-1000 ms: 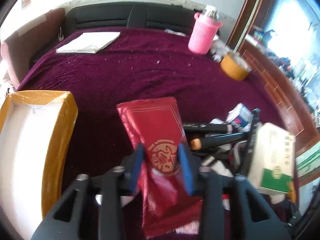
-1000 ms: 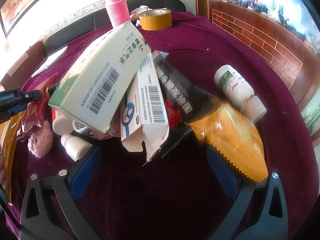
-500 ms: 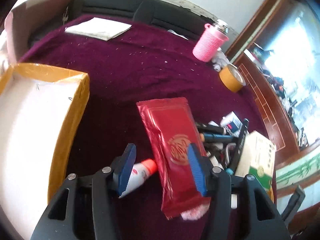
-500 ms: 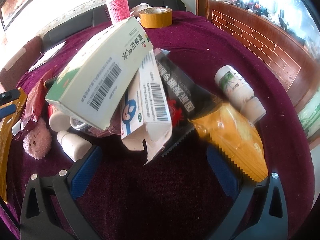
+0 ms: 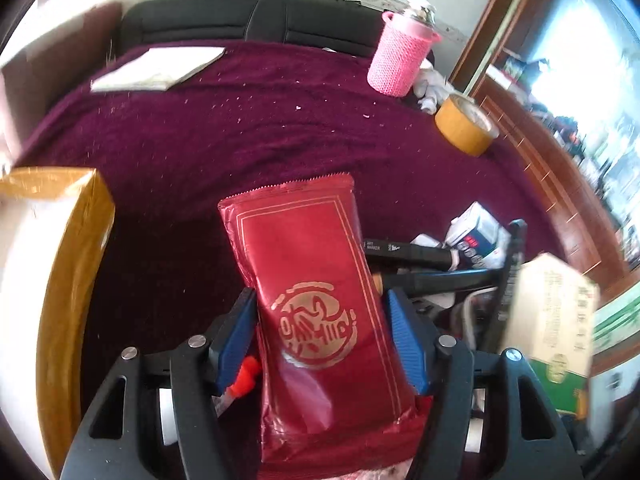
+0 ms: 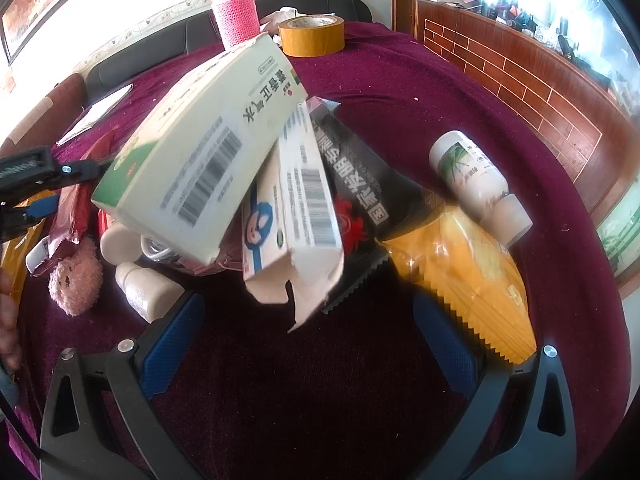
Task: Organize objects
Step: 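Lift the red foil packet up off the clutter with the left tool, then carry red packet toward tray with left tool while right tool grasps dropper bottle, then drop red packet in tray with left tool while right tool places dropper bottle, then move the left tool to the pink plush toy and close on it, then grasp red-labelled pill bottle with right tool while left tool holds plush, then carry the plush and the pill bottle into the tray and open both tools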
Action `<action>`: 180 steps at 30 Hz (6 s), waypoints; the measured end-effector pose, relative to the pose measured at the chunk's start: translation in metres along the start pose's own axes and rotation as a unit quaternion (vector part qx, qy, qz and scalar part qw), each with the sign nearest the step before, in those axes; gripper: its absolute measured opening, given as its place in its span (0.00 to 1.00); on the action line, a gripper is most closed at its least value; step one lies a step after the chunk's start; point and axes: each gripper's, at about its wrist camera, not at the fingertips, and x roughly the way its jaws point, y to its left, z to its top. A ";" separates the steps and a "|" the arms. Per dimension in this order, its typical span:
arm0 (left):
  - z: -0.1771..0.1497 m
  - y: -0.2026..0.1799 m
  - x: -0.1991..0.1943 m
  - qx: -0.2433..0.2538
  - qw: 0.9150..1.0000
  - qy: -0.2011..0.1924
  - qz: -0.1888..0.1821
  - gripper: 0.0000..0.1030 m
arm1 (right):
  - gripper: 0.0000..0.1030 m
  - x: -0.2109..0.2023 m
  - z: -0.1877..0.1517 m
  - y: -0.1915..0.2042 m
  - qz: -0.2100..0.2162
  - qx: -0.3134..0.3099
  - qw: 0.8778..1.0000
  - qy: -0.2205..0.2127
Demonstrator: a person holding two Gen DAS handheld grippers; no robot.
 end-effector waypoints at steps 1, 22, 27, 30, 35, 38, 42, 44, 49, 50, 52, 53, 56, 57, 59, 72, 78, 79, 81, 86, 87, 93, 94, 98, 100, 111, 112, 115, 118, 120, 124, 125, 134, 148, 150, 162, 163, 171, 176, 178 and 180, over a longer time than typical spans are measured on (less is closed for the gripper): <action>-0.002 -0.003 0.005 0.012 1.000 0.007 0.011 0.56 | 1.00 0.000 0.000 0.000 0.001 0.001 1.000 0.000; -0.075 0.103 -0.221 -0.046 0.974 -0.184 -0.124 0.36 | 0.85 -0.030 0.000 -0.002 -0.018 -0.019 0.999 -0.018; -0.097 0.149 -0.258 -0.052 0.970 -0.216 -0.095 0.36 | 0.86 -0.128 0.016 0.012 0.068 -0.035 0.989 -0.124; -0.110 0.170 -0.267 -0.066 0.967 -0.230 -0.083 0.36 | 0.87 -0.139 0.034 0.055 0.180 -0.080 0.976 -0.095; -0.129 0.202 -0.273 -0.086 0.966 -0.238 -0.060 0.36 | 0.62 -0.061 0.050 0.153 0.300 -0.073 0.945 0.104; -0.138 0.220 -0.273 -0.090 0.966 -0.240 -0.044 0.36 | 0.36 -0.008 0.049 0.194 0.277 -0.054 0.943 0.177; -0.143 0.239 -0.269 -0.085 0.966 -0.245 -0.025 0.36 | 0.35 0.028 0.056 0.219 0.217 -0.031 0.958 0.184; -0.140 0.248 -0.259 -0.089 0.967 -0.237 -0.028 0.36 | 0.35 0.034 0.059 0.230 0.188 -0.024 0.965 0.180; -0.135 0.259 -0.242 -0.093 0.970 -0.222 -0.036 0.36 | 0.24 0.052 0.061 0.239 0.140 -0.031 0.974 0.177; -0.133 0.261 -0.236 -0.095 0.971 -0.217 -0.039 0.36 | 0.24 0.051 0.062 0.241 0.136 -0.036 0.975 0.175; -0.135 0.260 -0.234 -0.093 0.972 -0.210 -0.043 0.36 | 0.24 0.049 0.064 0.243 0.124 -0.050 0.977 0.167; -0.132 0.259 -0.229 -0.089 0.974 -0.202 -0.044 0.36 | 0.24 0.046 0.065 0.244 0.128 -0.050 0.976 0.166; -0.118 0.254 -0.220 -0.076 0.979 -0.183 -0.042 0.36 | 0.24 0.028 0.073 0.243 0.156 -0.049 0.975 0.152; -0.107 0.252 -0.215 -0.069 0.982 -0.172 -0.042 0.36 | 0.24 0.018 0.078 0.247 0.167 -0.055 0.974 0.144; -0.088 0.249 -0.207 -0.059 0.984 -0.162 -0.040 0.36 | 0.24 0.003 0.088 0.259 0.189 -0.067 0.971 0.133; -0.001 0.263 -0.087 -0.101 0.992 -0.037 -0.072 0.36 | 0.24 0.046 0.097 0.356 0.260 -0.064 0.946 0.181; 0.001 0.262 -0.073 -0.119 0.986 -0.052 -0.100 0.41 | 0.26 0.049 0.094 0.360 0.200 -0.111 0.965 0.128; 0.001 0.262 -0.075 -0.123 0.985 -0.056 -0.107 0.42 | 0.27 0.044 0.095 0.361 0.198 -0.127 0.966 0.109; 0.000 0.264 -0.080 -0.131 0.983 -0.065 -0.107 0.48 | 0.29 0.038 0.098 0.359 0.193 -0.132 0.968 0.092; -0.015 0.269 -0.088 -0.170 0.977 -0.088 -0.097 0.54 | 0.29 0.012 0.098 0.332 0.208 -0.116 0.970 0.056; -0.020 0.266 -0.085 -0.172 0.977 -0.083 -0.097 0.54 | 0.29 0.009 0.097 0.330 0.206 -0.118 0.970 0.050; -0.041 0.250 -0.080 -0.176 0.978 -0.057 -0.093 0.54 | 0.29 -0.023 0.080 0.274 0.206 -0.106 0.972 0.033; -0.046 0.250 -0.082 -0.179 0.977 -0.058 -0.095 0.54 | 0.29 -0.025 0.077 0.262 0.210 -0.097 0.972 0.035; -0.055 0.254 -0.091 -0.187 0.972 -0.063 -0.129 0.54 | 0.31 -0.034 0.065 0.219 0.217 -0.072 0.973 0.033; -0.053 0.254 -0.108 -0.187 0.969 -0.081 -0.138 0.54 | 0.34 -0.037 0.058 0.199 0.211 -0.066 0.975 0.025; -0.076 0.137 -0.214 -0.054 0.977 -0.167 -0.120 0.68 | 0.48 -0.010 0.059 0.131 0.209 -0.039 0.975 0.059; -0.079 0.125 -0.212 -0.037 0.979 -0.163 -0.119 0.68 | 0.48 -0.008 0.058 0.131 0.220 -0.037 0.973 0.066; -0.081 0.091 -0.194 0.019 0.985 -0.143 -0.096 0.68 | 0.48 -0.009 0.053 0.126 0.244 -0.020 0.967 0.069; -0.086 0.053 -0.171 0.085 0.987 -0.112 -0.078 0.68 | 0.48 -0.020 0.050 0.110 0.242 -0.016 0.969 0.050; -0.085 0.029 -0.149 0.116 0.987 -0.095 -0.064 0.68 | 0.48 -0.026 0.048 0.093 0.227 -0.011 0.973 0.036; -0.079 -0.004 -0.101 0.159 0.984 -0.062 -0.047 0.68 | 0.48 -0.028 0.043 0.058 0.207 0.006 0.978 0.029; -0.076 -0.012 -0.086 0.171 0.983 -0.047 -0.037 0.68 | 0.48 -0.029 0.044 0.052 0.207 0.010 0.978 0.029; -0.081 -0.030 -0.039 0.187 0.982 -0.009 -0.020 0.31 | 0.48 -0.031 0.046 0.019 0.210 0.019 0.977 0.019; -0.116 0.066 -0.160 0.020 0.983 -0.065 -0.169 0.24 | 0.48 -0.023 0.057 0.095 0.253 -0.074 0.963 0.064; -0.121 0.081 -0.170 0.003 0.981 -0.068 -0.180 0.24 | 0.48 -0.014 0.066 0.115 0.231 -0.098 0.965 0.074; -0.129 0.124 -0.190 -0.005 0.980 -0.108 -0.169 0.24 | 0.32 0.044 0.087 0.165 0.064 -0.200 0.968 0.135; -0.130 0.126 -0.189 -0.008 0.980 -0.108 -0.168 0.24 | 0.32 0.045 0.084 0.165 0.064 -0.202 0.967 0.138; -0.137 0.137 -0.195 -0.022 0.982 -0.110 -0.153 0.24 | 0.31 0.046 0.066 0.163 0.048 -0.202 0.968 0.142; -0.131 0.157 -0.220 -0.032 0.982 -0.136 -0.130 0.24 | 0.31 0.023 0.063 0.146 0.100 -0.163 0.972 0.140; -0.123 0.168 -0.240 -0.028 0.982 -0.152 -0.112 0.24 | 0.31 0.007 0.066 0.141 0.151 -0.139 0.969 0.141; -0.111 0.177 -0.257 -0.014 0.983 -0.158 -0.091 0.24 | 0.31 -0.008 0.069 0.143 0.192 -0.129 0.962 0.143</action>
